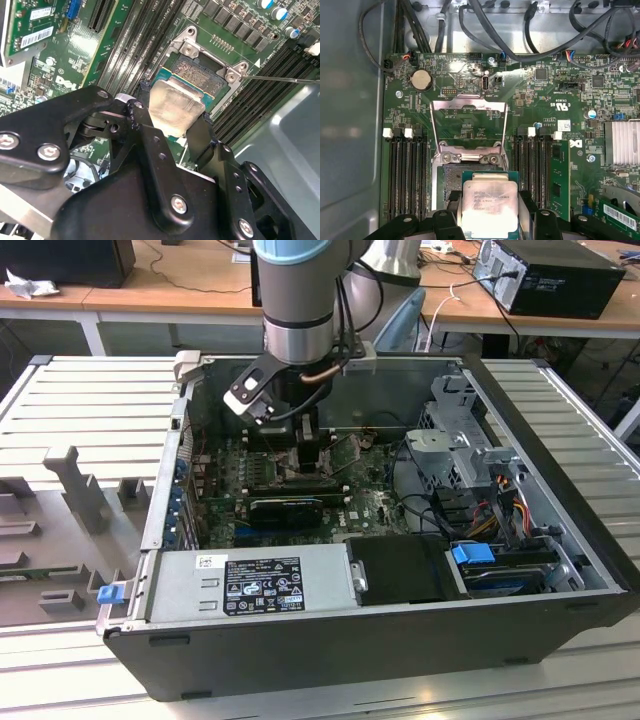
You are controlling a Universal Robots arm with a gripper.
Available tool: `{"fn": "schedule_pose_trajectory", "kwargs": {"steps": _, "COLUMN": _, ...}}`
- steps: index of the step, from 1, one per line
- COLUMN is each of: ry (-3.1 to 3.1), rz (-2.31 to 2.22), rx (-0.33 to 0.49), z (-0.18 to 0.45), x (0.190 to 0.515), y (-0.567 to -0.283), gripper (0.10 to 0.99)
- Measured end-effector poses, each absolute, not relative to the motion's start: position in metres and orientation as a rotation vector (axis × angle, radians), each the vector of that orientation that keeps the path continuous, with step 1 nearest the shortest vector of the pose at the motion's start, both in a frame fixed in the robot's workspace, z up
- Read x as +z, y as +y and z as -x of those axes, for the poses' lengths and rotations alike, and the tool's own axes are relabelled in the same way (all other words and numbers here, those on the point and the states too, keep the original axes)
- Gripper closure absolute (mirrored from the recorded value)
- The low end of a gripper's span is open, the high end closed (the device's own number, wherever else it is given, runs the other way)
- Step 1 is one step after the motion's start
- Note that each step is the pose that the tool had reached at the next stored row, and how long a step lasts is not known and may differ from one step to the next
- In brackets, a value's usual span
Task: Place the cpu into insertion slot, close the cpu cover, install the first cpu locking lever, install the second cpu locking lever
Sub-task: 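Place the cpu into insertion slot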
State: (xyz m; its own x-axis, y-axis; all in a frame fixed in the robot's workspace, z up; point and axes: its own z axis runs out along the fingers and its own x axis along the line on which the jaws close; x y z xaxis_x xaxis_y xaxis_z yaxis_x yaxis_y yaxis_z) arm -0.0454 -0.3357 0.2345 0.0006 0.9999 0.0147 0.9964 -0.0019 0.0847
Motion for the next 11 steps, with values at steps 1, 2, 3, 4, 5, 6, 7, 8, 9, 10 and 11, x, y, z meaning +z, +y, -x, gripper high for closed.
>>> {"fn": "schedule_pose_trajectory", "kwargs": {"steps": 1, "ry": 2.184, "rz": -2.186, "rx": 0.109, "z": 0.046, "x": 0.234, "y": -0.336, "gripper": 0.549}}
{"fn": "schedule_pose_trajectory", "kwargs": {"steps": 2, "ry": 2.184, "rz": -2.186, "rx": 0.109, "z": 0.046, "x": 0.234, "y": -0.336, "gripper": 0.549}}
{"fn": "schedule_pose_trajectory", "kwargs": {"steps": 3, "ry": 2.184, "rz": -2.186, "rx": 0.109, "z": 0.046, "x": 0.233, "y": -0.336, "gripper": 0.549}}
{"fn": "schedule_pose_trajectory", "kwargs": {"steps": 4, "ry": 2.184, "rz": -2.186, "rx": 0.109, "z": 0.047, "x": 0.232, "y": -0.336, "gripper": 0.549}}
{"fn": "schedule_pose_trajectory", "kwargs": {"steps": 5, "ry": 2.184, "rz": -2.186, "rx": 0.109, "z": 0.047, "x": 0.23, "y": -0.336, "gripper": 0.549}}
{"fn": "schedule_pose_trajectory", "kwargs": {"steps": 6, "ry": 2.184, "rz": -2.186, "rx": 0.109, "z": 0.047, "x": 0.228, "y": -0.335, "gripper": 0.549}}
{"fn": "schedule_pose_trajectory", "kwargs": {"steps": 7, "ry": 2.184, "rz": -2.186, "rx": 0.108, "z": 0.048, "x": 0.225, "y": -0.334, "gripper": 0.549}}
{"fn": "schedule_pose_trajectory", "kwargs": {"steps": 8, "ry": 2.184, "rz": -2.186, "rx": 0.109, "z": 0.048, "x": 0.224, "y": -0.332, "gripper": 0.549}}
{"fn": "schedule_pose_trajectory", "kwargs": {"steps": 9, "ry": 2.184, "rz": -2.186, "rx": 0.109, "z": 0.048, "x": 0.224, "y": -0.33, "gripper": 0.549}}
{"fn": "schedule_pose_trajectory", "kwargs": {"steps": 10, "ry": 2.184, "rz": -2.186, "rx": 0.109, "z": 0.049, "x": 0.223, "y": -0.328, "gripper": 0.549}}
{"fn": "schedule_pose_trajectory", "kwargs": {"steps": 11, "ry": 2.184, "rz": -2.186, "rx": 0.108, "z": 0.049, "x": 0.222, "y": -0.326, "gripper": 0.549}}
